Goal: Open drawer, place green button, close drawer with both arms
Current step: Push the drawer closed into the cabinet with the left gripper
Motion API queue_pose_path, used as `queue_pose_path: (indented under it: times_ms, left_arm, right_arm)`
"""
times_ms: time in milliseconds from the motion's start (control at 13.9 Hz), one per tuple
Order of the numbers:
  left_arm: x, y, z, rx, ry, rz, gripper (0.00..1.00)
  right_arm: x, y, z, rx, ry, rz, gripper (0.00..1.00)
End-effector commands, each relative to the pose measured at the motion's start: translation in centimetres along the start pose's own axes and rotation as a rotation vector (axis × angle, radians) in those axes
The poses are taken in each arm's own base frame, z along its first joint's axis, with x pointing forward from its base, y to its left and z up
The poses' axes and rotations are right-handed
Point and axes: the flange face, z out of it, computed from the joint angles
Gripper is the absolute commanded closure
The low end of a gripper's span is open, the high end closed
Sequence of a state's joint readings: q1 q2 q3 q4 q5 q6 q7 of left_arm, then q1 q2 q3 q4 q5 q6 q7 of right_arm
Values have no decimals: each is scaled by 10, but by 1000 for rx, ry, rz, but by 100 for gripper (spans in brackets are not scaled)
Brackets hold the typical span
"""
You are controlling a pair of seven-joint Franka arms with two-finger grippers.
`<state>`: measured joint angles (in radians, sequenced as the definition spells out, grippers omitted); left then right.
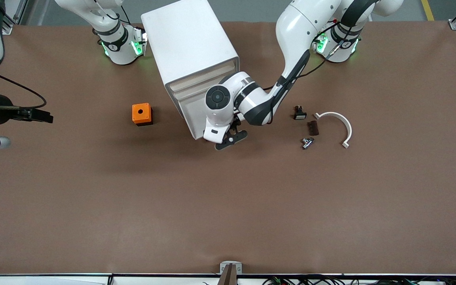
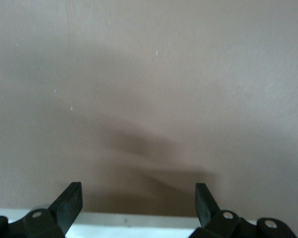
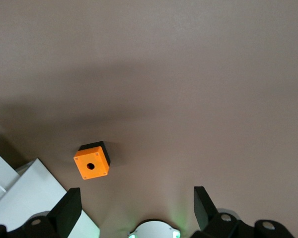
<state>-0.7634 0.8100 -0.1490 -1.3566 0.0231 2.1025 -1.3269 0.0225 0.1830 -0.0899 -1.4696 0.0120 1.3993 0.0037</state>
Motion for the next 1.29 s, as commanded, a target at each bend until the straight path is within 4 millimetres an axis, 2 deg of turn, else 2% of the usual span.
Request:
queue_pose_path:
  times_ms: [0, 143, 430, 574, 789, 1219]
  left_arm:
    - [-19, -6, 5, 12, 1, 21, 0]
    - [-33, -5, 4, 14, -20, 37, 0]
    - [-46, -2, 0, 7, -54, 21, 0]
    - [-56, -1, 1, 4, -80, 16, 0]
    - [-62, -3, 8, 12, -133, -9, 0]
    - [-73, -3, 15, 12, -229, -62, 0]
  right_arm:
    - [-2, -7, -2, -24, 1, -41, 0]
    - [0, -7, 1, -24, -2, -38, 0]
    - [1, -8, 2, -25, -5, -44, 0]
    - [0, -5, -7, -24, 12, -41, 0]
    - [0, -2, -9, -21, 17, -32, 0]
    - [-4, -1, -46, -23, 96, -22, 0]
